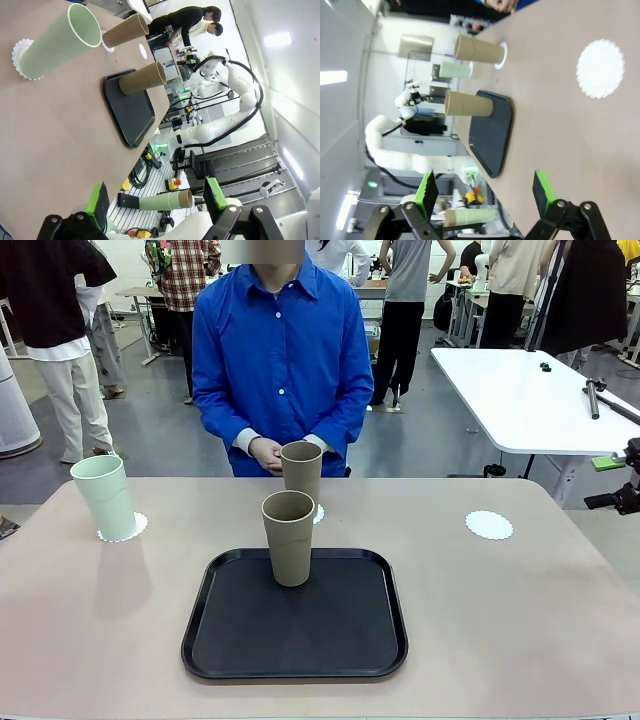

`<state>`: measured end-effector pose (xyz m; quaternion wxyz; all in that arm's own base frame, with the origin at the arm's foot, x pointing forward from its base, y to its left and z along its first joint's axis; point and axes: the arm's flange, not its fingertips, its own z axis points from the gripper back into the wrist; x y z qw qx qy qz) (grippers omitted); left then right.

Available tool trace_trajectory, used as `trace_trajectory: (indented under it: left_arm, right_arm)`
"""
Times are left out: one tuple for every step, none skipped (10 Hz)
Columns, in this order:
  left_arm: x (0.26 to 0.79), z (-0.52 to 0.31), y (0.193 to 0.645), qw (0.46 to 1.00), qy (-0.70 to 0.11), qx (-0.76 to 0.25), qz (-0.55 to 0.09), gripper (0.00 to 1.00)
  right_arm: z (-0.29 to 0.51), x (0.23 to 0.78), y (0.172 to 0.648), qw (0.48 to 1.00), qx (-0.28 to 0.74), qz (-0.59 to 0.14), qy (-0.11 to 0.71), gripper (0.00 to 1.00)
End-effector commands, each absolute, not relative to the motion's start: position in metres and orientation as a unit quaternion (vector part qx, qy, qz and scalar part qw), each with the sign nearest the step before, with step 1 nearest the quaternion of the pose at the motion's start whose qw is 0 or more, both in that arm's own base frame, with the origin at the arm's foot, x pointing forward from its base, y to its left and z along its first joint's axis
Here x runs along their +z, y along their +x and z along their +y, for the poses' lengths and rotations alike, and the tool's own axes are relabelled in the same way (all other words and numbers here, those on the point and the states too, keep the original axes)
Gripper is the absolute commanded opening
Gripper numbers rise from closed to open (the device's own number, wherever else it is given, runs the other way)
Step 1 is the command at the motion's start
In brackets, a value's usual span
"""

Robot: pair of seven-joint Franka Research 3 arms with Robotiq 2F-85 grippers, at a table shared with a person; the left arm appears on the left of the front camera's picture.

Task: Place coasters on the table and set cups on them.
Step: Take one Reusable plastic cup from the Flat Tray and place it on a coaster set by the human.

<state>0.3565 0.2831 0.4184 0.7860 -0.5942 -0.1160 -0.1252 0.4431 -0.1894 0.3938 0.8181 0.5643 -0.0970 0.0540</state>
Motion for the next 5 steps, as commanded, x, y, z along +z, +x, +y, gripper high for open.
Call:
trace_trajectory:
  left_arm:
    - [0.42, 0.284, 0.355, 0.786, -0.594, -0.126, -0.117, 1.0]
    - [0.42, 0.284, 0.355, 0.786, -0.594, -0.126, -0.117, 1.0]
    - [0.42, 0.284, 0.355, 0.786, -0.594, -0.126, -0.117, 1.0]
    - [0.42, 0.284, 0.355, 0.786, -0.594, -0.126, -0.117, 1.0]
    - [0.42, 0.284, 0.355, 0.786, -0.594, -0.126, -0.117, 1.0]
  right_arm:
    - [-0.158, 0.436, 0.47, 0.859, 0.126, -0.109, 0.484, 1.0]
    - [-0.138, 0.468, 0.489, 0.873, 0.142, -0.115, 0.453, 1.0]
    - [-0.107, 0.503, 0.506, 0.886, 0.176, -0.128, 0.41, 1.0]
    - [-0.072, 0.523, 0.51, 0.888, 0.225, -0.133, 0.378, 1.0]
    - [-0.031, 0.533, 0.51, 0.888, 0.284, -0.142, 0.334, 1.0]
